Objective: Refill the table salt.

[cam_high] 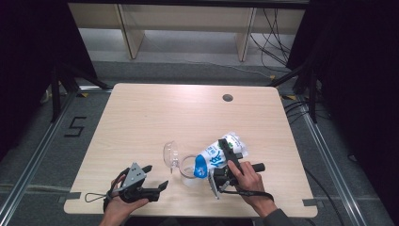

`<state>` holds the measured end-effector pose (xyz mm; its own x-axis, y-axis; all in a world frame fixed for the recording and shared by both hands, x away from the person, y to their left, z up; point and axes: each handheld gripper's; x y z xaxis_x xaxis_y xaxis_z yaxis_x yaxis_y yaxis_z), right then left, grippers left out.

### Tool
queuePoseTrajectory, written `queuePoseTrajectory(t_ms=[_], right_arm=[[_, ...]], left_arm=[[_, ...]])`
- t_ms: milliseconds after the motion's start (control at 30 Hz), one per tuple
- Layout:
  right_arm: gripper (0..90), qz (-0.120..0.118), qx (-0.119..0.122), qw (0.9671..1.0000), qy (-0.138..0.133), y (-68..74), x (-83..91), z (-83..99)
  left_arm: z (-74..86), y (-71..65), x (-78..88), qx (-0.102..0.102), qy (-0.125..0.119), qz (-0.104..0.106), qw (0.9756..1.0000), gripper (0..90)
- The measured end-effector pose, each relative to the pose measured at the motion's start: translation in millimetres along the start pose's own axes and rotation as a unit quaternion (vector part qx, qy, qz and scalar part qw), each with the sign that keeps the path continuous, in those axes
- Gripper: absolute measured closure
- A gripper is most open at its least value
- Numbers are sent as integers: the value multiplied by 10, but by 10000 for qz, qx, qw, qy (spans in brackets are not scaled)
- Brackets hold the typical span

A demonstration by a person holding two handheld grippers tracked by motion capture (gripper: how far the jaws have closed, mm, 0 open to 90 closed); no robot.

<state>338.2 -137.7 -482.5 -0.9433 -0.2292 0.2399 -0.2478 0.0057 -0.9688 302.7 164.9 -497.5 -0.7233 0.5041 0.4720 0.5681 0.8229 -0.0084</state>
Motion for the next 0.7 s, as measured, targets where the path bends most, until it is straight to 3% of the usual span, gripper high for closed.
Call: queuePoseTrajectory(t_ms=[433, 500, 700], right_arm=[[530, 33, 54, 10000, 72, -2, 14, -6], [530, 100, 419, 9991, 44, -49, 18, -18], [531, 95, 384, 9992, 51, -45, 20, -16]], left_arm=[[4, -2, -5, 45, -29, 35, 10000, 175], [-2, 1, 1, 8, -8, 2, 10000, 175], [-2, 0, 0, 6, -5, 0, 10000, 175]])
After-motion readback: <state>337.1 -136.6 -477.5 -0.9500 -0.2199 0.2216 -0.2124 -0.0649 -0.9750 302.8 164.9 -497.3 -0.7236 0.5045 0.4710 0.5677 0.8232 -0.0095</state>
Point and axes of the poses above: each handheld gripper's, and its own axes: x roughly backward along the jaws, z roughly out of its underside, y roughly to its left, and after that the axes turned 7 degrees about -z, right-handed
